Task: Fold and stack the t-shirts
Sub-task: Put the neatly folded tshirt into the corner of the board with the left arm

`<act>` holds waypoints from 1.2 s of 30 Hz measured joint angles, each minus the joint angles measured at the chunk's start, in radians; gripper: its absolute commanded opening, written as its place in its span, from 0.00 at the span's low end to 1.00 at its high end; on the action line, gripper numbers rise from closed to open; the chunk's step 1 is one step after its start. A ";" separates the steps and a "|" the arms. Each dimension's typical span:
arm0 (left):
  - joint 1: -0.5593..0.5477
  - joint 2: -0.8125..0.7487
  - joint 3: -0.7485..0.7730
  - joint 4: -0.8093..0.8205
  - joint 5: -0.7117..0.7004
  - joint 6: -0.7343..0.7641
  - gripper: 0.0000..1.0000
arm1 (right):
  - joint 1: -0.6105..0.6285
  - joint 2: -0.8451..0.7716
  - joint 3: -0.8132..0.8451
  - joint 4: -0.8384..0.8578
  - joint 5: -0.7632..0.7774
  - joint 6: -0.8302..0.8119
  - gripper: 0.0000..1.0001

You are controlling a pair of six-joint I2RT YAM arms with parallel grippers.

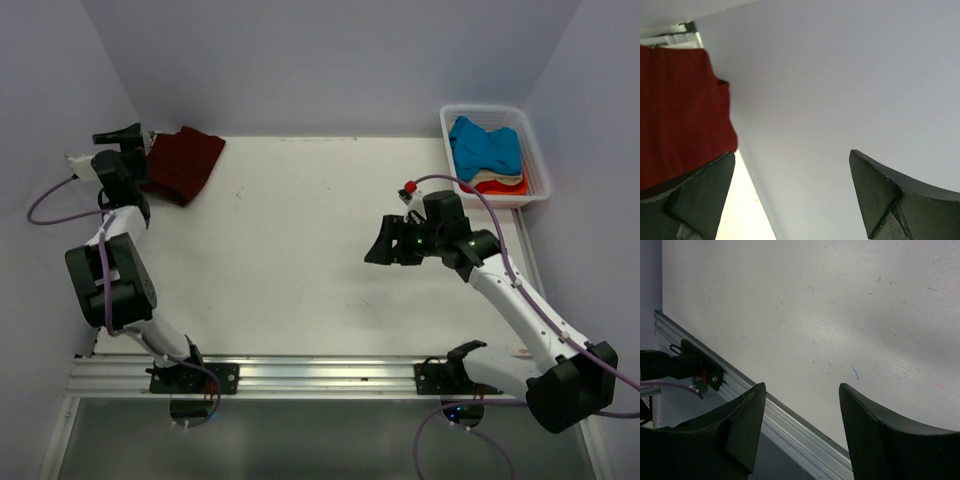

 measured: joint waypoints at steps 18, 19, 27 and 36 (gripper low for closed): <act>-0.017 0.134 0.149 0.224 0.347 0.085 0.00 | 0.002 -0.076 -0.113 0.116 -0.036 0.046 0.00; -0.018 0.221 0.182 0.307 0.417 0.039 0.00 | 0.002 -0.084 -0.125 0.123 -0.036 0.050 0.00; -0.046 0.450 0.200 0.552 0.733 -0.040 0.00 | 0.005 -0.162 -0.166 0.160 -0.026 0.071 0.00; -0.046 0.493 0.336 0.341 0.629 0.102 0.00 | 0.005 -0.191 -0.166 0.154 -0.024 0.061 0.00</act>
